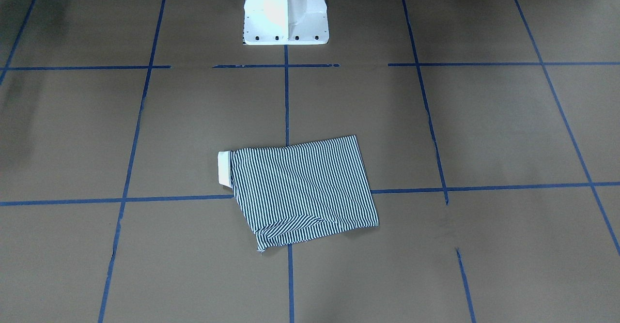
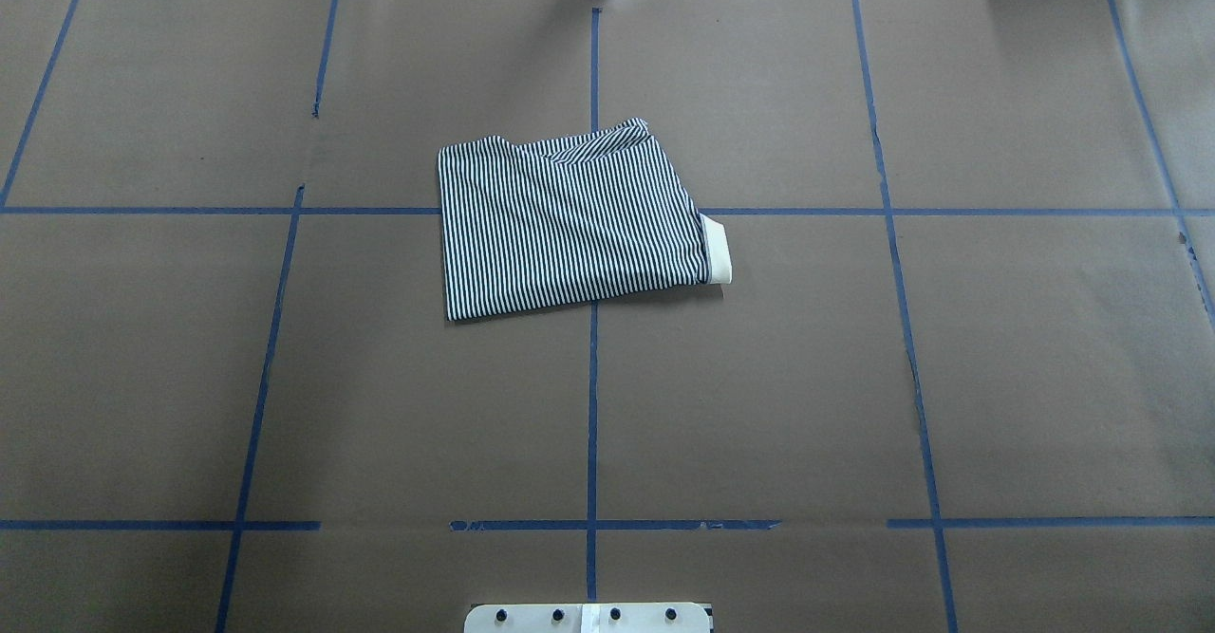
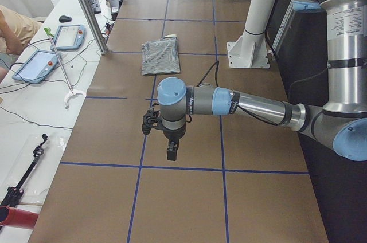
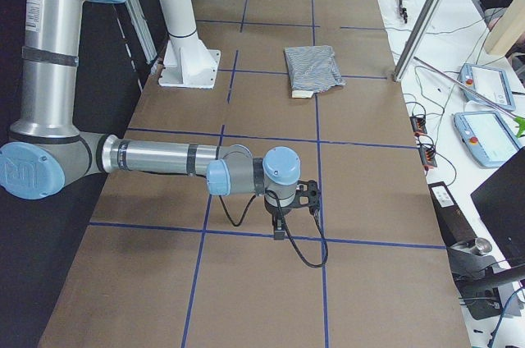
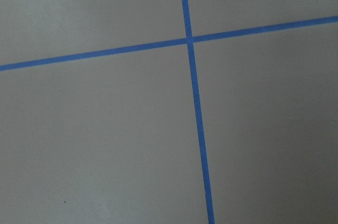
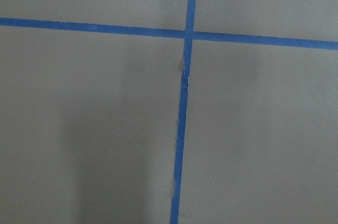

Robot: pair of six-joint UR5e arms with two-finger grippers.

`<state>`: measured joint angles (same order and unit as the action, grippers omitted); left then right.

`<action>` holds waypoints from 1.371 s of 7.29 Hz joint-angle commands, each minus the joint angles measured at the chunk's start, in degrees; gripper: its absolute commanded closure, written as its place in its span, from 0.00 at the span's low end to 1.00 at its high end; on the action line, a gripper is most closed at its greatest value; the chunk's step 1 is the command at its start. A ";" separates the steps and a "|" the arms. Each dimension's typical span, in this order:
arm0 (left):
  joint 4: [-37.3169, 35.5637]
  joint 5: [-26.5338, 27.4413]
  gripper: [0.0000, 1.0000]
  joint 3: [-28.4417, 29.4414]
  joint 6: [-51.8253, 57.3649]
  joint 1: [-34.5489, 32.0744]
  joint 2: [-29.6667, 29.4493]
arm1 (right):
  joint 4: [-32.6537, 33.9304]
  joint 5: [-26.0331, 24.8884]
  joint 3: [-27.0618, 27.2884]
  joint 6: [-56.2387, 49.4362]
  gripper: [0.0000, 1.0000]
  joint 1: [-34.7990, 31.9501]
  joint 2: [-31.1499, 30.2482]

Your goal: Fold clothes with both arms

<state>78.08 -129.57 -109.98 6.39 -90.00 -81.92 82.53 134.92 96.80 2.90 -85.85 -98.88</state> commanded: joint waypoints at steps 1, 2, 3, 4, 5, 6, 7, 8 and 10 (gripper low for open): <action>-1.69 0.02 0.00 0.20 0.03 0.17 0.27 | 0.00 1.23 -0.21 0.09 0.00 0.24 0.00; -1.70 0.10 0.00 0.46 0.03 0.17 0.27 | 0.00 1.05 -0.47 0.00 0.00 0.24 0.00; -1.35 0.02 0.00 1.68 0.03 0.26 -0.17 | -0.18 1.05 -0.39 0.00 0.00 0.24 0.09; -1.17 0.02 0.00 2.39 0.03 0.35 -0.35 | -0.18 0.53 -0.47 -0.17 0.00 0.24 0.35; -1.09 0.10 0.00 2.40 0.03 0.35 -0.35 | -0.27 0.26 -0.39 -0.26 0.00 0.24 0.44; -1.08 0.10 0.00 2.40 0.03 0.35 -0.35 | -0.27 -1.48 0.22 -0.96 0.00 0.24 0.62; -1.00 0.10 0.00 2.48 0.03 0.35 -0.43 | 0.51 -3.67 2.06 -0.97 0.00 0.76 2.10; -1.00 0.10 0.00 2.49 0.03 0.43 -0.43 | 0.52 -4.04 2.16 -0.27 0.00 2.68 2.37; -1.00 0.10 0.00 2.40 0.03 0.44 -0.43 | 12.46 -5.09 3.73 -0.09 0.00 3.76 9.97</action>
<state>77.07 -129.46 -107.51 6.42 -89.58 -82.35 86.48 130.67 99.28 2.72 -82.74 -93.73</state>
